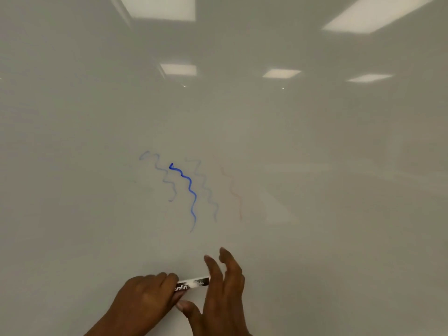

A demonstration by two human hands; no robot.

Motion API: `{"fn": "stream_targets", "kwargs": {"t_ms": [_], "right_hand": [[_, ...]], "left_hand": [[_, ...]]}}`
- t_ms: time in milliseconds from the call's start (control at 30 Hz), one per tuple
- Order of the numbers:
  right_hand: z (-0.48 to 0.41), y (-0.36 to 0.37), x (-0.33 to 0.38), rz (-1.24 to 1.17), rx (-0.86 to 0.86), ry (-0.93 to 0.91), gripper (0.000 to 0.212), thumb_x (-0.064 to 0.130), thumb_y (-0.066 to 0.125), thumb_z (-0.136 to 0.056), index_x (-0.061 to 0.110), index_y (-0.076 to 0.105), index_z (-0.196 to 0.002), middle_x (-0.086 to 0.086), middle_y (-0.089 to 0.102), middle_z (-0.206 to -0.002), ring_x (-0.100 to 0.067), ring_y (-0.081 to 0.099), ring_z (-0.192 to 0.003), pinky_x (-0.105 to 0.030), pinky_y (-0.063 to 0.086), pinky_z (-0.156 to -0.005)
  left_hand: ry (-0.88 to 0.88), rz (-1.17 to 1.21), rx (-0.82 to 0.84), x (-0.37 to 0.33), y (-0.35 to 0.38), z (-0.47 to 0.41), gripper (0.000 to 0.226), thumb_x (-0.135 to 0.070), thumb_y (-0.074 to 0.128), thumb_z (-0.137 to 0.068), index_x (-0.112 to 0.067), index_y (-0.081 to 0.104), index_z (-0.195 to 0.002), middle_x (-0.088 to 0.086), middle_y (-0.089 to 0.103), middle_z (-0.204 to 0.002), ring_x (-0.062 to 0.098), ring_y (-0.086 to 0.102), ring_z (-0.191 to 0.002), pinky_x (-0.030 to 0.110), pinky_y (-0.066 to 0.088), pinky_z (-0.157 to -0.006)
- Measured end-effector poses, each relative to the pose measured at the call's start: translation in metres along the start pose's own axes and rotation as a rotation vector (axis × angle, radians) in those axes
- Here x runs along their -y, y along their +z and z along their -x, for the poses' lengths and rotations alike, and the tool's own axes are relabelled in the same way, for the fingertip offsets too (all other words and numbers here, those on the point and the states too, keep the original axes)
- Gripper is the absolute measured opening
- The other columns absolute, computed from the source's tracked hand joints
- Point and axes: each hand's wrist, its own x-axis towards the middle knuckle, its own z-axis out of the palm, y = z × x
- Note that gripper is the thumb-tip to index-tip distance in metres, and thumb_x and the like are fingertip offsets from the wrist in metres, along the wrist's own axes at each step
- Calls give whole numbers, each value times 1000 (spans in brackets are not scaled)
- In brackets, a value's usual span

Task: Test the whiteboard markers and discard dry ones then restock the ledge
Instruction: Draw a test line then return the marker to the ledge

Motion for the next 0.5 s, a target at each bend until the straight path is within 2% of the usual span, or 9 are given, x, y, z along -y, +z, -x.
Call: {"fn": "stream_targets", "kwargs": {"t_ms": [33,67,100,167,233,267,367,433,500], "right_hand": [[-6,-11,7,-143,-13,128,75,62,66,-66,51,30,-131,6,29,-142,0,38,-120,-15,34,-93],[-11,-20,10,-289,21,251,86,58,74,-55,64,22,-123,10,32,-136,3,42,-113,-11,37,-87],[-15,-25,12,-434,74,329,89,56,79,-45,71,24,-114,10,40,-126,2,48,-102,-11,40,-77],[-24,-31,10,-618,194,288,88,59,88,-36,58,46,-113,13,54,-105,0,53,-79,-13,41,-64],[-31,-33,9,-653,235,142,70,57,87,-46,34,64,-108,15,61,-99,-1,59,-76,-14,45,-62],[-35,-37,9,-643,219,108,58,54,86,-51,34,69,-102,17,62,-97,-4,62,-80,-16,47,-64],[-47,-52,15,-541,198,78,34,44,84,-61,50,70,-91,18,62,-89,-10,61,-85,-21,49,-68],[-56,-61,17,-454,131,-27,26,31,78,-69,42,71,-91,17,65,-84,-9,60,-83,-21,50,-62],[-62,-65,18,-368,-26,-159,17,21,74,-71,29,71,-86,20,65,-81,-7,61,-80,-19,49,-59]], "left_hand": [[-16,4,-20,2,-7,-7,34,-41,32,-101,-22,44,-76,-2,44,-49,17,40,-34,25,30,-33],[-20,9,-34,4,-13,-13,32,-42,33,-101,-22,44,-78,-2,45,-50,18,41,-36,26,31,-33],[-11,22,-45,5,-17,-17,32,-42,34,-101,-22,46,-80,-2,46,-51,18,42,-37,26,32,-33],[33,58,-60,3,-25,-25,33,-41,36,-101,-20,52,-81,-2,47,-53,17,42,-38,27,33,-34],[90,80,-86,-3,-31,-35,30,-38,39,-101,-17,52,-84,-1,48,-54,15,42,-39,26,34,-35],[112,84,-103,-6,-34,-39,26,-35,40,-101,-16,51,-87,0,50,-54,14,43,-40,26,35,-36],[143,72,-125,-5,-33,-43,19,-23,42,-101,-10,54,-103,4,62,-65,16,54,-47,26,44,-41],[124,36,-127,2,-27,-43,23,-17,42,-100,-5,53,-117,11,71,-83,20,64,-58,28,52,-47],[98,0,-138,9,-26,-47,29,-4,38,-98,-3,49,-124,18,70,-104,25,69,-68,31,56,-53]]}}
